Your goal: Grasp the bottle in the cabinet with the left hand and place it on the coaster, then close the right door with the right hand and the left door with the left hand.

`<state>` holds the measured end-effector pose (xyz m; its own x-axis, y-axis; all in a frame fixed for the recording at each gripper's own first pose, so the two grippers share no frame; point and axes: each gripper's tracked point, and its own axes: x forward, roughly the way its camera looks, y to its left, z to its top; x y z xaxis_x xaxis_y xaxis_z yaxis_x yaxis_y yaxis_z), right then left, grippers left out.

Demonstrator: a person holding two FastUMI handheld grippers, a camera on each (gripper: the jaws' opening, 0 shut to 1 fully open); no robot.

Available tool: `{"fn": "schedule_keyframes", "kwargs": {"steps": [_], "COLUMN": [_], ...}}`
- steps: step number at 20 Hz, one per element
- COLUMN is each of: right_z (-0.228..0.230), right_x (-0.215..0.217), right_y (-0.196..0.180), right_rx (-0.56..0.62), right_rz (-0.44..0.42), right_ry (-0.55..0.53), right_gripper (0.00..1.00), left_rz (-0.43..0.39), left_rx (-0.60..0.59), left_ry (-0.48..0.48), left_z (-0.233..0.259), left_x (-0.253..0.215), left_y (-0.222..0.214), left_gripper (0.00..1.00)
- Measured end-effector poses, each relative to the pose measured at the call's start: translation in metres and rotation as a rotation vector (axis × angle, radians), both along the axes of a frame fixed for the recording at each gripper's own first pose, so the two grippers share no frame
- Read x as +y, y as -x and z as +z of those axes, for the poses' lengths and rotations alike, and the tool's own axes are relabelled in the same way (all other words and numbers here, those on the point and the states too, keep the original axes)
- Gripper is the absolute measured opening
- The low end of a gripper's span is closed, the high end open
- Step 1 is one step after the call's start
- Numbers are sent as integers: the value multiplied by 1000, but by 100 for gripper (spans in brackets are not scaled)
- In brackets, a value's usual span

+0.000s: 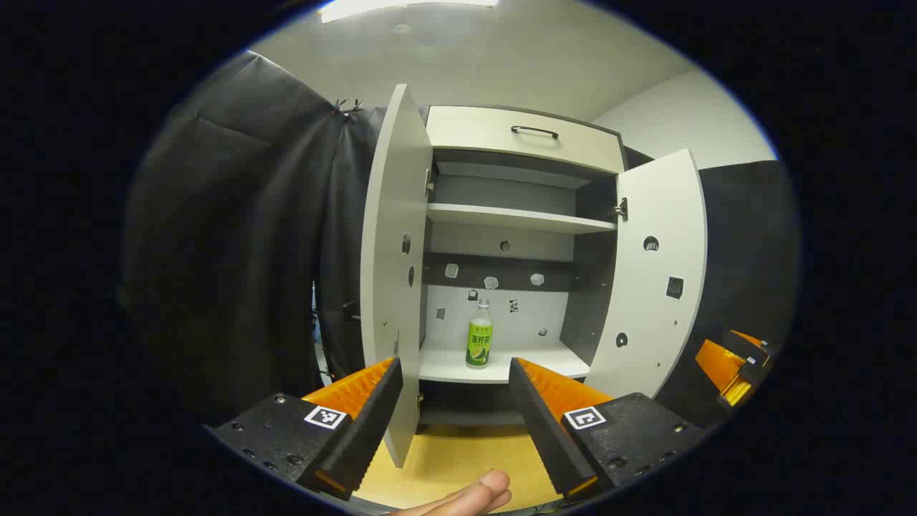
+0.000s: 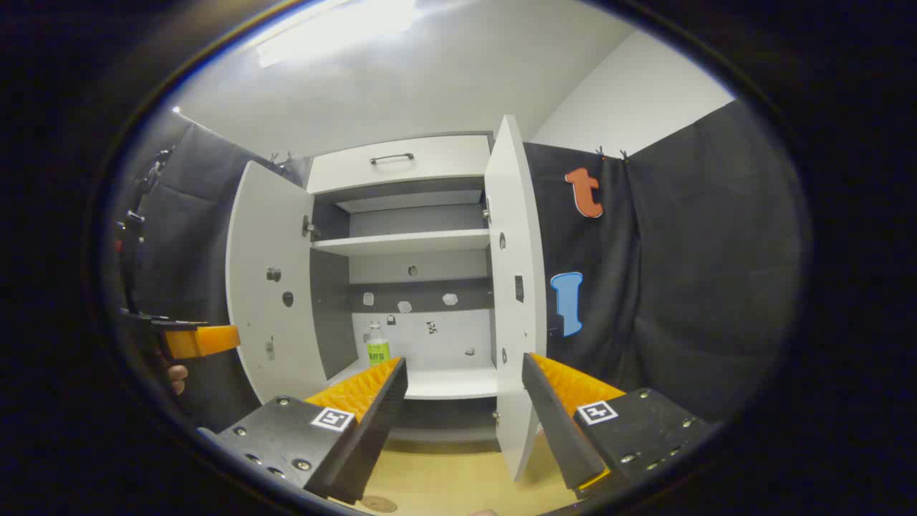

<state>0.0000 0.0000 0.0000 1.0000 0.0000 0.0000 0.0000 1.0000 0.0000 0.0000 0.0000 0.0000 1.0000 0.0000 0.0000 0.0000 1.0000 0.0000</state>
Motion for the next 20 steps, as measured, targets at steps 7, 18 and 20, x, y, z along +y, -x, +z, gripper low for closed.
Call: {"fn": "schedule_keyframes", "kwargs": {"steps": [7, 18, 20], "right_z": [1, -5, -3], "right_x": [15, 32, 36], "right_y": [-22, -63, -71], "right_rx": [-12, -32, -48], "right_rz": [29, 53, 64], "right_ry": [41, 39, 32], "right_gripper": [97, 97, 97], "left_rz": [-18, -49, -54], "left_rx": [-10, -6, -4], "left_ry": [-51, -77, -73], "left_z": [-7, -23, -26], "left_x": [-7, -9, -10], "left_y": [-30, -93, -108], "left_gripper": [94, 95, 95]}}
